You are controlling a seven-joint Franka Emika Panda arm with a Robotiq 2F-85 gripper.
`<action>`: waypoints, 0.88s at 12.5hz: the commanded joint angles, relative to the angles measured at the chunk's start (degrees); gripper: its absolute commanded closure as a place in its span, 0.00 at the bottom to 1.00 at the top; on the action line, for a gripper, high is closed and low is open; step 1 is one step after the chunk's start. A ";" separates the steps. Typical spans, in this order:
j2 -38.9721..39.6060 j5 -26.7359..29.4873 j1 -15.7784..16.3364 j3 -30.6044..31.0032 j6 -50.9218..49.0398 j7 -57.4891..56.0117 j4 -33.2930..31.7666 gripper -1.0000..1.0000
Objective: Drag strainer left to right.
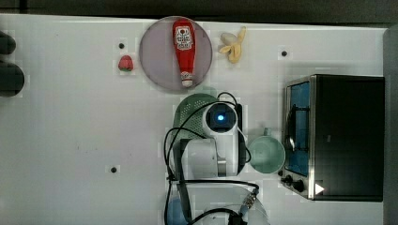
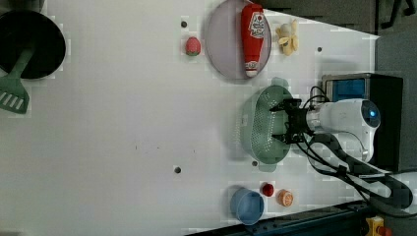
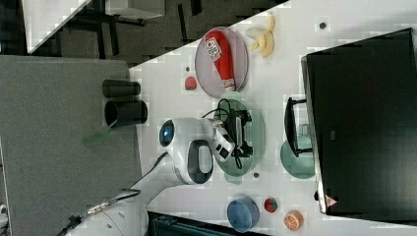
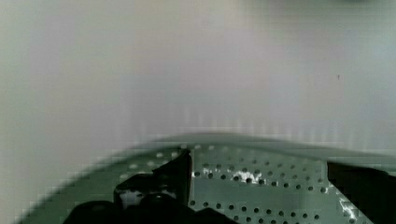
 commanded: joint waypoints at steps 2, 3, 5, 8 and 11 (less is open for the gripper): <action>-1.37 -0.12 -2.03 -3.12 1.45 -4.97 0.32 0.00; -1.99 -0.12 -2.00 -2.77 1.95 -5.08 0.49 0.00; -5.34 -0.12 -2.01 -0.98 1.35 -9.75 0.51 0.00; -14.15 -0.07 -2.00 1.76 -4.28 -22.90 1.36 0.00; -22.93 0.12 -1.94 3.71 -19.62 -30.56 7.46 0.00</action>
